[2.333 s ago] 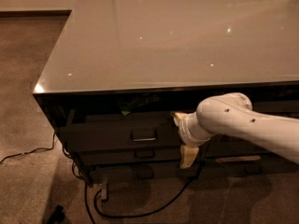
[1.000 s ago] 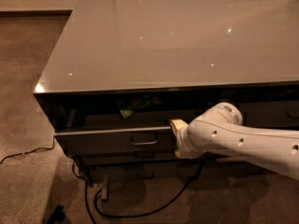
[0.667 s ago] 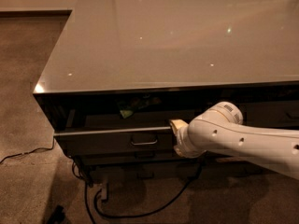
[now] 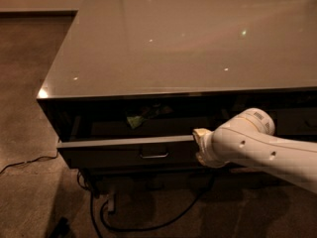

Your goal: Open top drawer

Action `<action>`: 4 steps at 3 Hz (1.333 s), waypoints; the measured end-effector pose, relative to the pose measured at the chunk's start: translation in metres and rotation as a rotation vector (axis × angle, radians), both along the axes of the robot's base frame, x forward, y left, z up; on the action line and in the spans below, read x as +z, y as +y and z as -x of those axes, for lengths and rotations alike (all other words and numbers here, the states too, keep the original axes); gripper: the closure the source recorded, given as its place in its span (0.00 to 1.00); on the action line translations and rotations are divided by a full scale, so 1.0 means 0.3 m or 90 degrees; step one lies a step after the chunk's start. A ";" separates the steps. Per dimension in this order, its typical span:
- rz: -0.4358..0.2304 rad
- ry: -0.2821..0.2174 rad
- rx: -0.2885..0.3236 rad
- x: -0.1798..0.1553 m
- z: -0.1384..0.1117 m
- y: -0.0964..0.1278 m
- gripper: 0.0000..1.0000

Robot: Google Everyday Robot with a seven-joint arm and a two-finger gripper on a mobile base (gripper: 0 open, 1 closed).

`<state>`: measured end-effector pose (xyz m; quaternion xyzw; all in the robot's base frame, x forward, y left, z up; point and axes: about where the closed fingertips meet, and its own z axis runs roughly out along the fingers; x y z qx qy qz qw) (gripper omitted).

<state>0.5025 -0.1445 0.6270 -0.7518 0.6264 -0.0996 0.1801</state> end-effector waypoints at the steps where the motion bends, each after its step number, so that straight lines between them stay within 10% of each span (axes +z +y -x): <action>1: 0.000 0.000 0.000 0.011 -0.001 0.000 1.00; 4: 0.000 0.000 0.000 0.030 -0.001 0.000 0.35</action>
Offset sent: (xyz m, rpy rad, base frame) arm 0.0002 0.0001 0.0025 0.0000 0.0000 0.0000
